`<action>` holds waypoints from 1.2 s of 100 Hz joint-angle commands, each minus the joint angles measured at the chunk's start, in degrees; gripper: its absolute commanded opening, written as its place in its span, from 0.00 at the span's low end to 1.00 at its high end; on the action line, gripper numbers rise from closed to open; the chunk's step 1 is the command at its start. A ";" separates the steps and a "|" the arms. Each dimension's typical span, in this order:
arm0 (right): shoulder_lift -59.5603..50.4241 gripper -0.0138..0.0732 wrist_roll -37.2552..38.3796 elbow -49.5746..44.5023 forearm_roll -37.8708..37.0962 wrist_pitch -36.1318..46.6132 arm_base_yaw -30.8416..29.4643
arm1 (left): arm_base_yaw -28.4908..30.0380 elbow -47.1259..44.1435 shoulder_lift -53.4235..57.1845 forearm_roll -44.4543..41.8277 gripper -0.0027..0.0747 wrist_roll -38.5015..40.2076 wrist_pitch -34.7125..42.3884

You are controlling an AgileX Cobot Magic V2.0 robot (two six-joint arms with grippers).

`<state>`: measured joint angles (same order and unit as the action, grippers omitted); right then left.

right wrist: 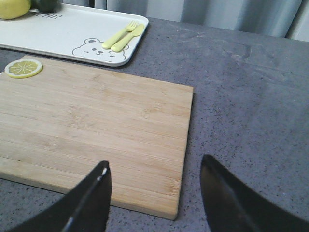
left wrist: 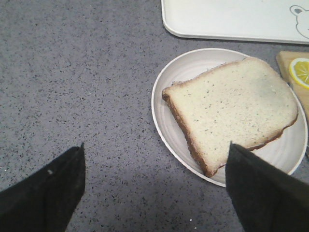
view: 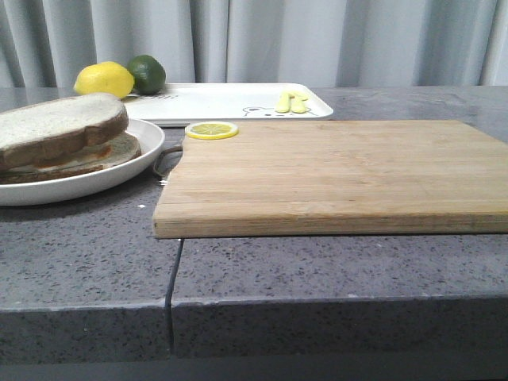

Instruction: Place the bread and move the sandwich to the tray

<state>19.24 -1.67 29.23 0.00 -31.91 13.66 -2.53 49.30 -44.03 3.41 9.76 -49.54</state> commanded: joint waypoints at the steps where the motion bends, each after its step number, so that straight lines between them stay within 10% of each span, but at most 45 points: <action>1: 0.20 0.65 0.05 1.49 -0.77 4.07 -0.39 | -0.30 1.80 -3.23 -0.03 0.75 0.83 4.62; 120: 0.20 0.65 0.05 1.49 -0.77 4.07 -0.39 | -0.30 1.73 -23.79 -1.10 0.75 3.74 10.09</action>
<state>19.24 -1.63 29.23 0.00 -31.91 13.66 -2.53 49.30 -67.61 2.38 12.89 -42.70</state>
